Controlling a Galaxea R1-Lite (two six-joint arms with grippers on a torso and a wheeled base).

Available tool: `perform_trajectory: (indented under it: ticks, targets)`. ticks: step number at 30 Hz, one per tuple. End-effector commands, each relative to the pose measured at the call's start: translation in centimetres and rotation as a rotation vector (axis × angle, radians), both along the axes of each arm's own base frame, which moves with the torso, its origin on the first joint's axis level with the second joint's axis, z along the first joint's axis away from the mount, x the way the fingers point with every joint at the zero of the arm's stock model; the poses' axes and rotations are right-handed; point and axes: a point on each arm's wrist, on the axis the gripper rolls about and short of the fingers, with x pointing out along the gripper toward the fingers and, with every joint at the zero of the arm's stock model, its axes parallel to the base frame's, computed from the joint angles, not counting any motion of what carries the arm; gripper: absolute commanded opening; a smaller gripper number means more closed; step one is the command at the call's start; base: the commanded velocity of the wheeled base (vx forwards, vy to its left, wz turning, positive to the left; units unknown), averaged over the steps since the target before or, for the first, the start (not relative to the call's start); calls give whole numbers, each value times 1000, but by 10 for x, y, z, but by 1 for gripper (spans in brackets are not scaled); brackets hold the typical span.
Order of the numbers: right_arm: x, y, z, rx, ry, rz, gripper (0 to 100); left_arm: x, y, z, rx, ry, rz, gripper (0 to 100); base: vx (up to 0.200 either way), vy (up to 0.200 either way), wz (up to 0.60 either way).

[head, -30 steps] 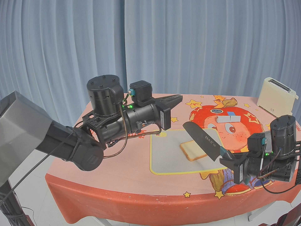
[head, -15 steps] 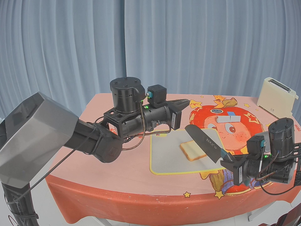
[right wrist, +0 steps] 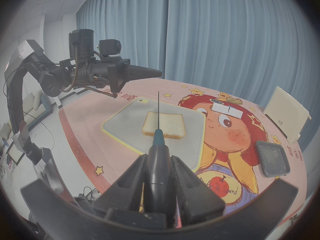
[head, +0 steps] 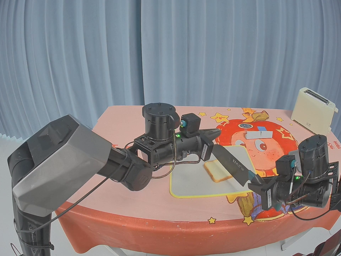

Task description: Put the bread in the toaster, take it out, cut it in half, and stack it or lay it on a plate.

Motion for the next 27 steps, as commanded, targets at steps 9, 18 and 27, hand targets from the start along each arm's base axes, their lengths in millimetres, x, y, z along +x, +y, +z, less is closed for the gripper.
perform_trajectory:
  ticks: [9, 18, 27]
  targets:
    - [2, 1, -4, -11, 13, -2, 0, -8, -18, -10, 57, 22, -41, 0, 0, 0, 0]
    - [2, 1, -4, -13, 15, -2, 0, -7, -25, -1, 56, 4, -50, 0, 0, 0, 0]
    - [3, 2, -5, -14, 16, -2, 0, -10, -35, -19, 103, 26, -74, 0, 0, 0, 0]
